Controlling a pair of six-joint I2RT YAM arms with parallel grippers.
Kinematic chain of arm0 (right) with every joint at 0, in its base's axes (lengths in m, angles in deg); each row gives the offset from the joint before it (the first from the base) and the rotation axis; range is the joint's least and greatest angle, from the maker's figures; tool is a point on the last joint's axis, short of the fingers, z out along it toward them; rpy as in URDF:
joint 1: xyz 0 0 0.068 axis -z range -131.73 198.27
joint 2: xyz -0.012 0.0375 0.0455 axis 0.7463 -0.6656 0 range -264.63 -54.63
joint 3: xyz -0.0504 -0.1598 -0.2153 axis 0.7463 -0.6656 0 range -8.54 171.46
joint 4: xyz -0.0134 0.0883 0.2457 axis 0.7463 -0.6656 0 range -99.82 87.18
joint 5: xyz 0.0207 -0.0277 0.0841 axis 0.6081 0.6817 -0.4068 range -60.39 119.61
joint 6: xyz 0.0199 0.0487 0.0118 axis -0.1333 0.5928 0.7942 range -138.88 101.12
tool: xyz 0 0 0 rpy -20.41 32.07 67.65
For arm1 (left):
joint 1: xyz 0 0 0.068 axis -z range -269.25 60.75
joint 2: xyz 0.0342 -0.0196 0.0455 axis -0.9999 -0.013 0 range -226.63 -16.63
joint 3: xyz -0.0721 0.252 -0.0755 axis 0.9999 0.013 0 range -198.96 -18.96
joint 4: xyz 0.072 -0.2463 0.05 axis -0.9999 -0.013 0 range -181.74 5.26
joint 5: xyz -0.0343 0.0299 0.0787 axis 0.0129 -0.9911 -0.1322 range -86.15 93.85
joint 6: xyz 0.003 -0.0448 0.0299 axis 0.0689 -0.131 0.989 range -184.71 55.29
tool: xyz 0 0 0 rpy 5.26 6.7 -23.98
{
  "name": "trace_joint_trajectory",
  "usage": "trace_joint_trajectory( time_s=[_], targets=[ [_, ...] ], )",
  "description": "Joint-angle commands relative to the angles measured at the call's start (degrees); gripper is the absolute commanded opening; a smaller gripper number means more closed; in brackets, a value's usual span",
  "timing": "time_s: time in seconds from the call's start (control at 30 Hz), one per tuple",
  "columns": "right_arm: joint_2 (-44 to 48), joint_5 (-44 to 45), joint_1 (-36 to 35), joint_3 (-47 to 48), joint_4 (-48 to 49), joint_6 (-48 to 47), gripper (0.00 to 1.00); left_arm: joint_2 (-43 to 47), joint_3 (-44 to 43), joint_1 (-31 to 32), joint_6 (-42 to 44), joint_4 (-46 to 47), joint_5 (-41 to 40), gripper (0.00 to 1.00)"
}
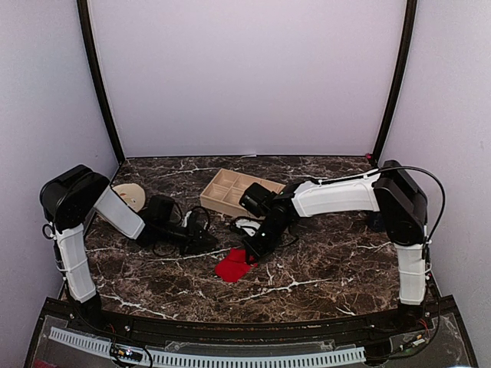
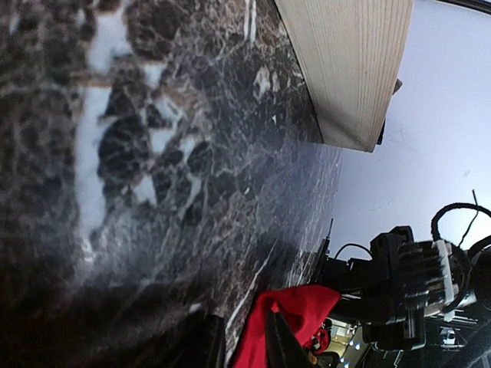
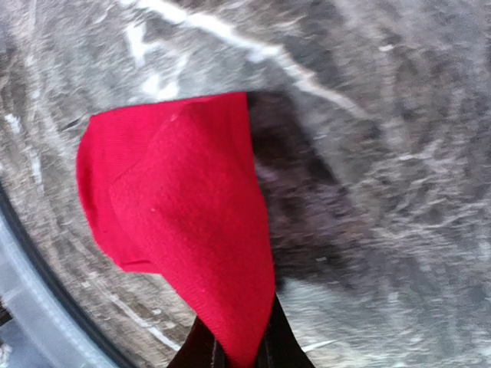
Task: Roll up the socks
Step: Roll the sock at the center of the board.
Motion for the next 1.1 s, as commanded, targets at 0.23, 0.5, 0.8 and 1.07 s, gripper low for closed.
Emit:
trace_joint_trajectory(
  time_s=[0.23, 0.5, 0.8, 1.07],
  targets=[
    [-0.3, 17.0, -5.1, -3.1, 6.3, 1.1, 0.02, 3.3, 1.7, 1.7, -9.1, 0.1, 3.1, 0.27],
    [-3.3, 23.8, -9.5, -0.2, 6.0, 4.2, 0.02, 3.7, -0.1, 4.2, -13.8, 0.9, 4.3, 0.30],
    [-3.5, 24.5, -9.7, 1.7, 4.8, 6.8, 0.12, 5.9, 8.2, 6.2, -13.1, 3.6, -0.5, 0.26],
    [-4.4, 24.8, -10.1, 2.0, 5.5, 9.1, 0.32, 9.3, 17.8, 7.4, -18.0, 11.4, -9.1, 0.27]
  ],
)
